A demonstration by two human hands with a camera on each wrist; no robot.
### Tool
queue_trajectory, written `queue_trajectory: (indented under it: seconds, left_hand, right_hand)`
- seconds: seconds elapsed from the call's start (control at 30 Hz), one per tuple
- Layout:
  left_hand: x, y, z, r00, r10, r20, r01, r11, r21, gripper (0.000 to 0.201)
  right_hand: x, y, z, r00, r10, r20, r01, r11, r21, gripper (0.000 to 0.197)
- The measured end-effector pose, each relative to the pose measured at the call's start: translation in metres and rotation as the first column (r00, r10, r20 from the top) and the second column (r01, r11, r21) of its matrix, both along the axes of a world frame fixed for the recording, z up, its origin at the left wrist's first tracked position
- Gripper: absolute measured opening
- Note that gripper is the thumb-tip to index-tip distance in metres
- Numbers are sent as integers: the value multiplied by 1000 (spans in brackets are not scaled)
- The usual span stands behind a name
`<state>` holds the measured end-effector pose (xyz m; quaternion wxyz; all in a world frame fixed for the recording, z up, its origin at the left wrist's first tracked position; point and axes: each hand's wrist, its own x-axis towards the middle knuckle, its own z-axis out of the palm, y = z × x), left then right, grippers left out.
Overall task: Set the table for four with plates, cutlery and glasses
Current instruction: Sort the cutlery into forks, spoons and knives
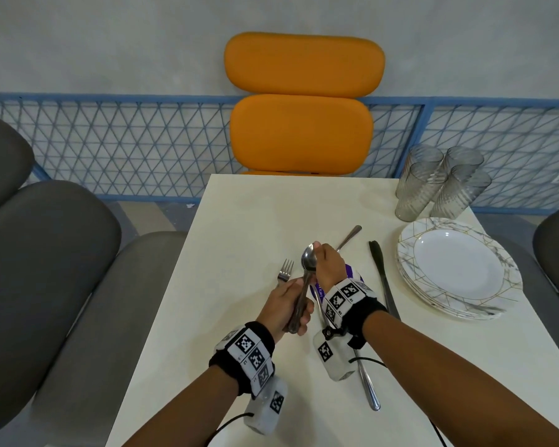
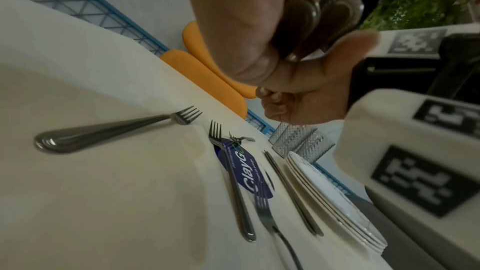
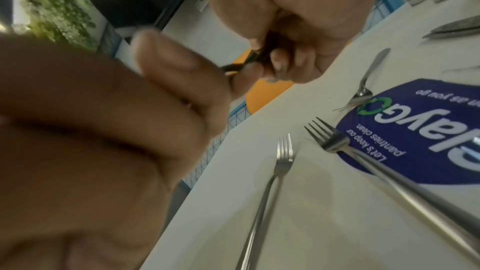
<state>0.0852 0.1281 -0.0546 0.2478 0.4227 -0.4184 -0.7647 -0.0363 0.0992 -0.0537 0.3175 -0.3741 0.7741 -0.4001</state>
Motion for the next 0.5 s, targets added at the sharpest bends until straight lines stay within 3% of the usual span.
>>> queue_trajectory:
  seconds: [0.13,0.3,0.43,0.5]
  left_hand:
    - [-7,3,2,1000,-28,11,27,997,70,26]
    - [-5,-1,1,981,-136,138,128,990,63,29]
    - [-9,-4,0,979,-89,183,83,996,39,32]
    - [-14,-5,-3,976,-34,216,36,999,-5,34]
  right_hand:
    - [2,2,1,997,-71,-31,70,997,-24,43]
    - [-2,5,4,993,-110,-37,109,993,-37,42]
    - [-3,8,3,990,-114,79,114,993,6,42]
    - [0,10,-2,985,-58,160,45,996,83,44]
